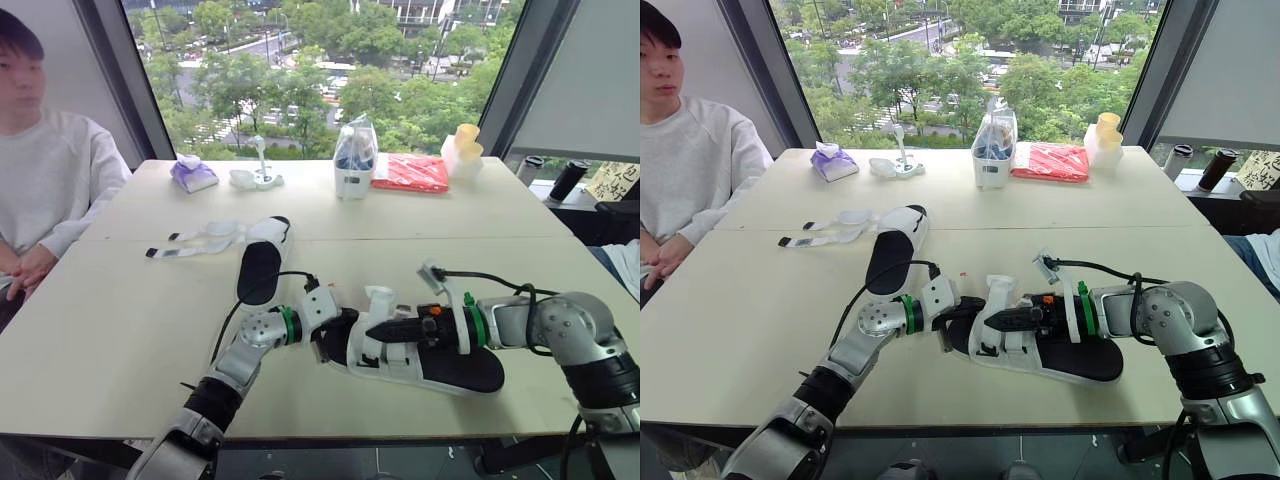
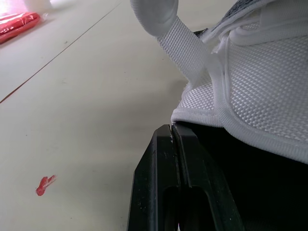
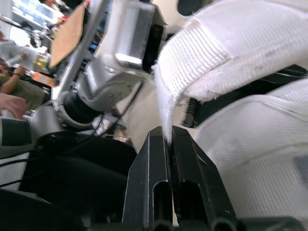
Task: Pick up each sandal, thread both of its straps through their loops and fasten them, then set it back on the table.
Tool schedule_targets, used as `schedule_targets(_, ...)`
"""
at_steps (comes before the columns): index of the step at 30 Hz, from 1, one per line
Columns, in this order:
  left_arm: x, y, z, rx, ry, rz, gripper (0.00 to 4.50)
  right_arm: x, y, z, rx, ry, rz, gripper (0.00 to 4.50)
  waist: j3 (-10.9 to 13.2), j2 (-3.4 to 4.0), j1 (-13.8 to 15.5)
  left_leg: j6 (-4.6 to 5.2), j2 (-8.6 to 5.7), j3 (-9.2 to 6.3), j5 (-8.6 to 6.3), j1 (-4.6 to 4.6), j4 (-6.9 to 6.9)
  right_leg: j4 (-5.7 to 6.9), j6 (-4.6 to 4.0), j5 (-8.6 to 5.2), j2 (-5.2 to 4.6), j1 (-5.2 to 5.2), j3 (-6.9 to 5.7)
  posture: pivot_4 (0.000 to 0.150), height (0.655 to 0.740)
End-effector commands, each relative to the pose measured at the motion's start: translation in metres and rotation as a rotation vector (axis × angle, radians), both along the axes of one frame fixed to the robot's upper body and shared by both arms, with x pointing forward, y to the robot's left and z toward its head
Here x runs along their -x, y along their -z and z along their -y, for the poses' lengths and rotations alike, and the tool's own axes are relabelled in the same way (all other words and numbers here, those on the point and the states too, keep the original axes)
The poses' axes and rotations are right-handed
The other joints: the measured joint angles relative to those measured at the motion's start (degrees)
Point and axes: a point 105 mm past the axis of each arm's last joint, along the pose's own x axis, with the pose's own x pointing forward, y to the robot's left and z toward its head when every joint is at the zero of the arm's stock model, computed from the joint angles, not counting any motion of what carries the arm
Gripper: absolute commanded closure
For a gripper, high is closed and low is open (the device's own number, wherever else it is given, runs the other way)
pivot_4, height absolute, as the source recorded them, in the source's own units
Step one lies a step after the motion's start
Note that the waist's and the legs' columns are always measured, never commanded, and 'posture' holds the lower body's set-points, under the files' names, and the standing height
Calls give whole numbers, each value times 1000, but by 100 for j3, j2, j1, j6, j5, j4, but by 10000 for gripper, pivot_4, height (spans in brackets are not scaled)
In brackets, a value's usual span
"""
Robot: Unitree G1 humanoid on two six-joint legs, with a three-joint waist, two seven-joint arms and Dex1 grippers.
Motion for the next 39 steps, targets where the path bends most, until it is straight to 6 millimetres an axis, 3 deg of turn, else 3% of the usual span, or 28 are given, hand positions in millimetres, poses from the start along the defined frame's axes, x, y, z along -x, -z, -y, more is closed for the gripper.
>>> schedule_targets(1, 8, 42, -13, -113, -33, -133, 45000, 2, 7, -3, 29, -24, 22, 44281, 0, 1, 0, 0, 0, 0, 0, 0, -1, 0, 0, 0, 0, 0, 0, 1500, 7400)
schedule_targets(10, 8, 42, -13, -112, -33, -136, 45000, -3, 17, -2, 179, -119, 176, 44281, -3, 3, -6, -1, 0, 1, 0, 3, -1, 0, 2, 0, 1, 2, -2, 1500, 7400)
schedule_targets(23, 10, 43, -9, -103, -31, -144, 45000, -19, -13, 6, 165, -207, 255, 44281, -3, 3, -4, -1, -1, 3, 0, 5, 0, 1, 2, 1, 1, 2, -1, 1500, 7400)
schedule_targets(27, 10, 44, -9, -101, -34, -145, 45000, -12, -25, 5, 142, -262, 260, 44281, -2, 3, 5, -1, -1, 2, -1, 2, 0, 1, 2, 1, 0, -1, -1, 1500, 7400)
schedule_targets(39, 12, 46, -9, -94, -43, -154, 45000, -3, -23, -3, 162, -366, 246, 44281, -1, 5, 2, -2, -2, 3, -1, -3, -2, 1, 3, 1, -2, -8, -1, 1500, 7400)
